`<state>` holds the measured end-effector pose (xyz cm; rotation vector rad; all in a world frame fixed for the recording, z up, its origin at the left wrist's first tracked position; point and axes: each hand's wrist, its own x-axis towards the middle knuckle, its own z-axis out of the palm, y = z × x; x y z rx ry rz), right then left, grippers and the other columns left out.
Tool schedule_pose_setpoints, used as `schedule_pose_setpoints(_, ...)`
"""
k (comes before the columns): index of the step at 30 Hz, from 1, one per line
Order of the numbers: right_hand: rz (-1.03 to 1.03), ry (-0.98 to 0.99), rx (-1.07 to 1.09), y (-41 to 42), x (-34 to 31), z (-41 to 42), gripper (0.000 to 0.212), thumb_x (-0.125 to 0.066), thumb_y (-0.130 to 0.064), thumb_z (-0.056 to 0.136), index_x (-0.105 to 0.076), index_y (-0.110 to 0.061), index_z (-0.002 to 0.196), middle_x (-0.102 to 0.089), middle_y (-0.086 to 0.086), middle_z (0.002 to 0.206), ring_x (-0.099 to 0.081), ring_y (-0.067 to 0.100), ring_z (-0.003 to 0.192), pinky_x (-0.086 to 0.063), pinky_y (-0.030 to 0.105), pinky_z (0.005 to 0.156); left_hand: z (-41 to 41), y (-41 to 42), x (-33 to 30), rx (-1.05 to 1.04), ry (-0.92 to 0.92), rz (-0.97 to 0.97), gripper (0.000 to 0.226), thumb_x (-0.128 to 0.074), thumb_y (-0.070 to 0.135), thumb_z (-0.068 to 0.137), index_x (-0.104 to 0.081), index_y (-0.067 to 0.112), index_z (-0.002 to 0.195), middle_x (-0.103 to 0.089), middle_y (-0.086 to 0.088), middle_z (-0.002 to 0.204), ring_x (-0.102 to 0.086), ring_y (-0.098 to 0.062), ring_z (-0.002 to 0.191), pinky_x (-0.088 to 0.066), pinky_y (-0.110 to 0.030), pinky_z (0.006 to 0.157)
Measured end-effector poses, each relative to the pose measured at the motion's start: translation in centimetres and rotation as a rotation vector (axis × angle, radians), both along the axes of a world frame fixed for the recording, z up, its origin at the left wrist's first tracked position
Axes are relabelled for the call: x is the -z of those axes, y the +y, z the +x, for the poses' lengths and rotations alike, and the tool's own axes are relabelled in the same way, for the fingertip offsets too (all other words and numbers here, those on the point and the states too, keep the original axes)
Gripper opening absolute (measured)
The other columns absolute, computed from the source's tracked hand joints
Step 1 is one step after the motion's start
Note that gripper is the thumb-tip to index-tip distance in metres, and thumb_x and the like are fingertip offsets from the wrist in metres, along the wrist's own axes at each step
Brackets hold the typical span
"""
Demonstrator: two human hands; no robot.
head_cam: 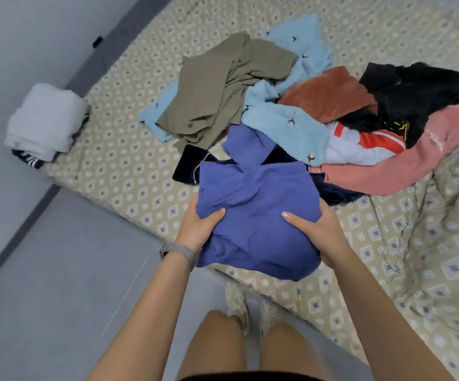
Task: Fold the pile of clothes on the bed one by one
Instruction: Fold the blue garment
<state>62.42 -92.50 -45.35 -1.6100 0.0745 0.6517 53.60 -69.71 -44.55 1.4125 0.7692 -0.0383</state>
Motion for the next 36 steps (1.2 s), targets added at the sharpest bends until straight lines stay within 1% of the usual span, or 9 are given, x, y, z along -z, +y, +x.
schedule_pose_setpoints(6,0.018,-0.076,-0.189,5.7,-6.7,-1.2,0.055,-0.082,-0.020,0.077,-0.056,-0.035,0.124,-0.065,-0.018,0.119,-0.065,-0.002,0.100,-0.053,0.020,0.079,-4.7,3.9,-6.1,-0.223,-0.052,0.032,0.047,-0.071,0.011,0.086,-0.055,0.020,0.129,-0.066,0.000,0.122,-0.063,-0.017,0.112,-0.050,-0.038,0.097)
schedule_pose_setpoints(8,0.036,-0.066,-0.258,8.2,-8.6,-1.6,0.053,-0.081,-0.020,0.078,-0.056,-0.034,0.123,-0.065,-0.018,0.117,-0.066,-0.004,0.096,-0.054,0.018,0.073,-6.4,5.7,-7.7,-0.284,-0.065,-0.003,0.041,-0.069,0.008,0.087,-0.058,0.024,0.123,-0.067,0.000,0.118,-0.064,-0.017,0.108,-0.052,-0.035,0.093)
schedule_pose_setpoints(10,0.044,-0.055,-0.326,11.3,-9.9,-2.3,0.053,-0.081,-0.019,0.078,-0.057,-0.032,0.124,-0.066,-0.017,0.116,-0.066,-0.003,0.095,-0.054,0.019,0.074,-8.4,8.0,-9.1,-0.337,-0.094,-0.018,0.037,-0.066,0.005,0.088,-0.059,0.026,0.119,-0.068,0.002,0.114,-0.065,-0.015,0.103,-0.054,-0.028,0.085)
schedule_pose_setpoints(17,0.049,-0.030,-0.477,25.4,-11.3,-7.1,0.052,-0.082,-0.018,0.077,-0.060,-0.028,0.122,-0.069,-0.012,0.112,-0.068,0.002,0.094,-0.055,0.025,0.077,-16.8,18.5,-10.5,-0.540,-0.144,-0.037,0.041,-0.063,0.002,0.090,-0.055,0.019,0.127,-0.068,0.002,0.114,-0.066,-0.011,0.101,-0.054,-0.020,0.079)
schedule_pose_setpoints(20,0.042,-0.015,-0.530,32.3,-10.8,-10.5,0.050,-0.083,-0.019,0.076,-0.061,-0.030,0.120,-0.070,-0.012,0.113,-0.068,0.005,0.097,-0.055,0.027,0.080,-21.1,24.4,-10.5,-0.579,-0.125,-0.018,0.040,-0.062,0.003,0.091,-0.055,0.021,0.125,-0.067,0.004,0.115,-0.065,-0.011,0.104,-0.053,-0.021,0.083)
schedule_pose_setpoints(23,0.044,0.011,-0.557,38.7,-10.7,-14.0,0.046,-0.082,-0.018,0.076,-0.061,-0.030,0.115,-0.070,-0.012,0.110,-0.069,0.003,0.092,-0.054,0.019,0.071,-25.0,30.1,-11.0,-0.619,-0.109,-0.011,0.036,-0.063,0.003,0.090,-0.056,0.026,0.117,-0.067,0.008,0.108,-0.065,-0.005,0.095,-0.054,-0.020,0.080)
schedule_pose_setpoints(27,0.053,0.026,-0.600,45.5,-10.9,-17.1,0.047,-0.082,-0.018,0.077,-0.061,-0.028,0.118,-0.072,-0.010,0.111,-0.070,0.007,0.096,-0.055,0.023,0.074,-28.3,36.4,-10.8,-0.629,-0.100,-0.009,0.034,-0.063,0.002,0.089,-0.058,0.030,0.109,-0.067,0.006,0.107,-0.064,-0.013,0.101,-0.051,-0.032,0.091)
schedule_pose_setpoints(33,0.033,0.014,-0.592,53.3,-11.4,-17.4,0.050,-0.082,-0.019,0.076,-0.060,-0.032,0.119,-0.071,-0.013,0.112,-0.069,0.007,0.098,-0.056,0.029,0.080,-28.5,43.9,-10.0,-0.605,-0.119,-0.062,0.038,-0.069,0.007,0.087,-0.059,0.024,0.119,-0.068,-0.005,0.118,-0.065,-0.021,0.107,-0.051,-0.040,0.095)
schedule_pose_setpoints(36,0.028,0.006,-0.571,57.4,-11.2,-15.8,0.049,-0.083,-0.019,0.076,-0.061,-0.032,0.118,-0.071,-0.014,0.110,-0.069,0.006,0.096,-0.055,0.027,0.078,-27.1,47.9,-9.6,-0.590,-0.118,-0.050,0.046,-0.073,0.012,0.080,-0.058,0.023,0.123,-0.068,-0.003,0.118,-0.065,-0.020,0.108,-0.051,-0.041,0.096)
